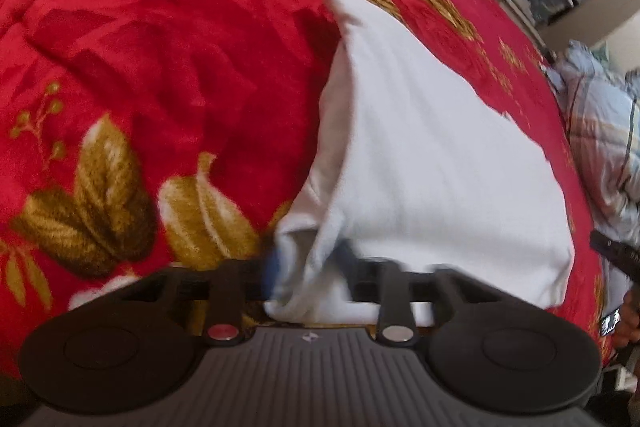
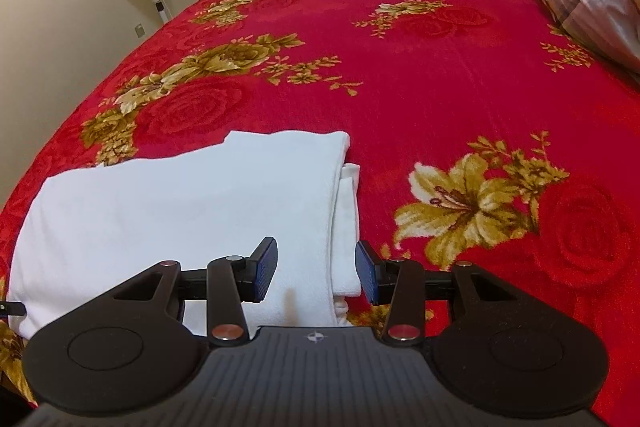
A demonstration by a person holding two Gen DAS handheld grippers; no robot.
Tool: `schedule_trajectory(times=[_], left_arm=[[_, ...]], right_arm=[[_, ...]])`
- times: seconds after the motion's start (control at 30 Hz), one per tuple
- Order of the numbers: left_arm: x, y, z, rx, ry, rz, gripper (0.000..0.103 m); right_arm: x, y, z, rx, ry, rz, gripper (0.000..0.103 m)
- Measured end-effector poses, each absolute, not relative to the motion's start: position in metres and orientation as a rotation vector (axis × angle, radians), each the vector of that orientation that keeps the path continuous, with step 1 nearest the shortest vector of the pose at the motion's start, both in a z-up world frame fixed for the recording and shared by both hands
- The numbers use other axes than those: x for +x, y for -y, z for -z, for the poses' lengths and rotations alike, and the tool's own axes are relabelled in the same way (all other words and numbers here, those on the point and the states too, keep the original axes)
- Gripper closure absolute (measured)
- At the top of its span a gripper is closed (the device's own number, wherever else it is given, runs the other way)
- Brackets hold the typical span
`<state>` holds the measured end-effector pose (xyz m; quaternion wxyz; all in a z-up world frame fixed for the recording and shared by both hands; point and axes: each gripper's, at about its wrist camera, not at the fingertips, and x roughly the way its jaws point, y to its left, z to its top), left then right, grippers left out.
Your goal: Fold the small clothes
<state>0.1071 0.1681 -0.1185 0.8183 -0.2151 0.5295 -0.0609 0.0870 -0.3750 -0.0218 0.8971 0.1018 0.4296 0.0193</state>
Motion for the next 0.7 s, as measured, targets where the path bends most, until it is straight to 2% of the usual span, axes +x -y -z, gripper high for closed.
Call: schedule_trajectory(times=[0.2,0.4,0.57,0.7], left_arm=[[0.098,-0.157,0.101,-0.431,-1.073,0.126,0.096],[0.101,-0.119,0.050,-0.477,-0.951,0.194,0.097],[0.118,-0.030,0.008,-0.455,-0.869,0.362,0.097],[0.131,0.058,0.000,-0.417,-0.862,0.523,0.097]], right_arm=[[0.088,0.377,0.010,0.241,-0.861,-0.042,0.058],[0.089,0.385,-0.008,0.286,-0.808,-0.027,0.058],[0.091,0.393,-0.020,0.304,-0.766,-0.024,0.058],[0.096,0.404,-0.023,0.347,-0.751,-0.006,0.058]])
